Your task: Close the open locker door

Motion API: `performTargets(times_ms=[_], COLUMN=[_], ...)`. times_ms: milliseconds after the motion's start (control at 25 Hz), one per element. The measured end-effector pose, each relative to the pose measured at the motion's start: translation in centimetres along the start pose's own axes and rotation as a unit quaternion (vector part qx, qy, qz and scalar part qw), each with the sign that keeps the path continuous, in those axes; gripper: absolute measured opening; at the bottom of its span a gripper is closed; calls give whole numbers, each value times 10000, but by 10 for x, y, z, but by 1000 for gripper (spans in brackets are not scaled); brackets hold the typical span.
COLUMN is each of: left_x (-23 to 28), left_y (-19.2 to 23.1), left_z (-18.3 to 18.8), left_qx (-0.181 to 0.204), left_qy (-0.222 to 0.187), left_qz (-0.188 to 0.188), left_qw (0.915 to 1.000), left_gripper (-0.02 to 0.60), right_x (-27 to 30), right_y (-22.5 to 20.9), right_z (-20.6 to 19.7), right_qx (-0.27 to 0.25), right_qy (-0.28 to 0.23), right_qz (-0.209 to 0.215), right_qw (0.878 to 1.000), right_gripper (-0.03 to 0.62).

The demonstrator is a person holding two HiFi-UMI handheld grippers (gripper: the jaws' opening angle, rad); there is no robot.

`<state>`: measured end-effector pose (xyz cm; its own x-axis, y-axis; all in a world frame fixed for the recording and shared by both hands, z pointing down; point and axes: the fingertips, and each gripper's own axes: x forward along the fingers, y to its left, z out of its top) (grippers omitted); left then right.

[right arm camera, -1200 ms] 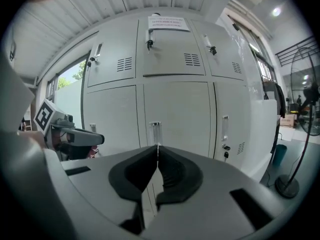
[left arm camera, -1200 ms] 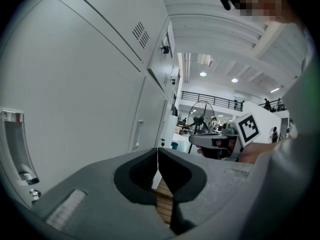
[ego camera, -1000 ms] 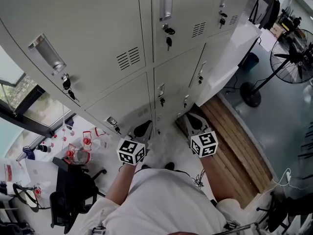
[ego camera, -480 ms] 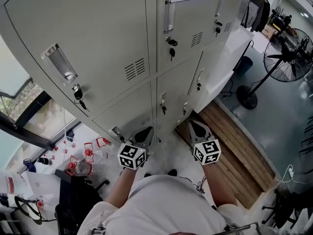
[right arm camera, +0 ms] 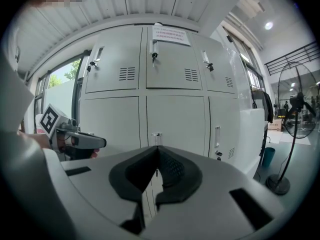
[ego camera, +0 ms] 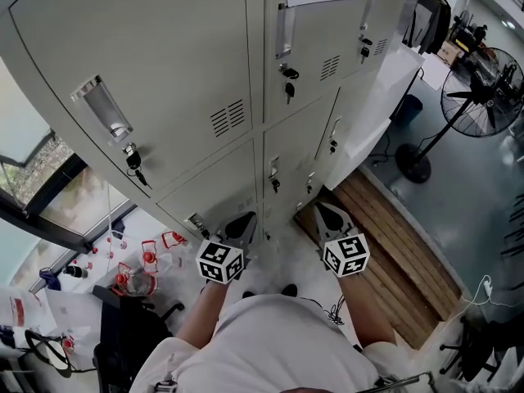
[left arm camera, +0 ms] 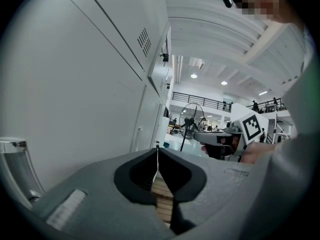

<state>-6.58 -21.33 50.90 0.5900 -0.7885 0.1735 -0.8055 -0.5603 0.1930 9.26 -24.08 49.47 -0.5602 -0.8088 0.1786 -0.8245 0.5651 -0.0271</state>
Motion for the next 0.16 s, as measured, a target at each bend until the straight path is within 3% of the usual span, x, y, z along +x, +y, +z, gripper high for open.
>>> performTargets(times_ms=[160], left_x=[1], left_y=[0], left_z=[-2], left_qx=[-31], left_qy=[15], left_qz=[3], left_qw=[10000], left_gripper=[15], right_x=[0], right_y=[-3], right_z=[-1], right_qx=[6], right_qy=[21], right_qz=[-22], right_qw=[10000], right_gripper=[3])
